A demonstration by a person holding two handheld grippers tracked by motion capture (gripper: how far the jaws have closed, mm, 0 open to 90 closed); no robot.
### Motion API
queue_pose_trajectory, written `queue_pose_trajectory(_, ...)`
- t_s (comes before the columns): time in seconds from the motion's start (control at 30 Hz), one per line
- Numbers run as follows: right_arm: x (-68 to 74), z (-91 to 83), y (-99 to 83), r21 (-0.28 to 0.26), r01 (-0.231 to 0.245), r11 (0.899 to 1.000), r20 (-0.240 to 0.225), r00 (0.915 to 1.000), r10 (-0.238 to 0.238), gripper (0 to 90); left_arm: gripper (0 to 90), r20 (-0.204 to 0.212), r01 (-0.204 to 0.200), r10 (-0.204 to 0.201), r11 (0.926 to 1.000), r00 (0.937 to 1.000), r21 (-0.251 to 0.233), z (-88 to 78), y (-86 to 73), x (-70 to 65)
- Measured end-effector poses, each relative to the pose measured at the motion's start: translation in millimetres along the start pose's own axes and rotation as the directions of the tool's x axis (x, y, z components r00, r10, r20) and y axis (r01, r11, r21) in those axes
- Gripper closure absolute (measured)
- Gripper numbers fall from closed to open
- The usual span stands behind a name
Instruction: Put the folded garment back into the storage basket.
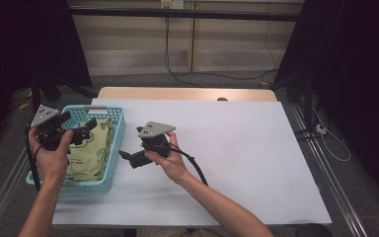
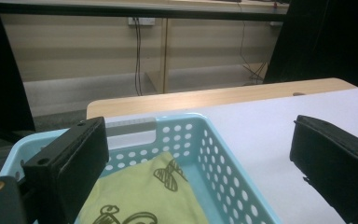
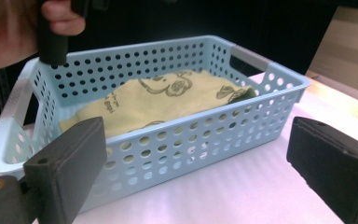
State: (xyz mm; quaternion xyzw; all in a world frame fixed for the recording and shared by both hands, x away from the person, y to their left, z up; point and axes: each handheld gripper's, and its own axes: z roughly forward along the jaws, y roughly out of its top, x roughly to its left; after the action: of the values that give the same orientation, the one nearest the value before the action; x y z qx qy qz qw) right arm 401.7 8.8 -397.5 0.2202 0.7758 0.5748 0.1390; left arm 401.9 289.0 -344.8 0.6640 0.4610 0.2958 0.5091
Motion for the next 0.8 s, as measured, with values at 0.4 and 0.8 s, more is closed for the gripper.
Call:
queue_pose_trajectory(0.4,-8.8,-32.7,-5.0,-0.048,-0.006,0.999,0.076,0.9971,0.010,4.9,4.4,0.015,0.015,-0.014,0.9994,0.9998,-0.030,-24.3,-6.7,-13.5)
queue_pose_trajectory(0.8,-24.3,-70.0,-17.6,-0.067,-0.024,0.997,0.163,0.9861,0.034,4.6,4.4,0.029,-0.015,0.017,0.9989,0.9994,-0.043,-39.6,-20.7,-32.4)
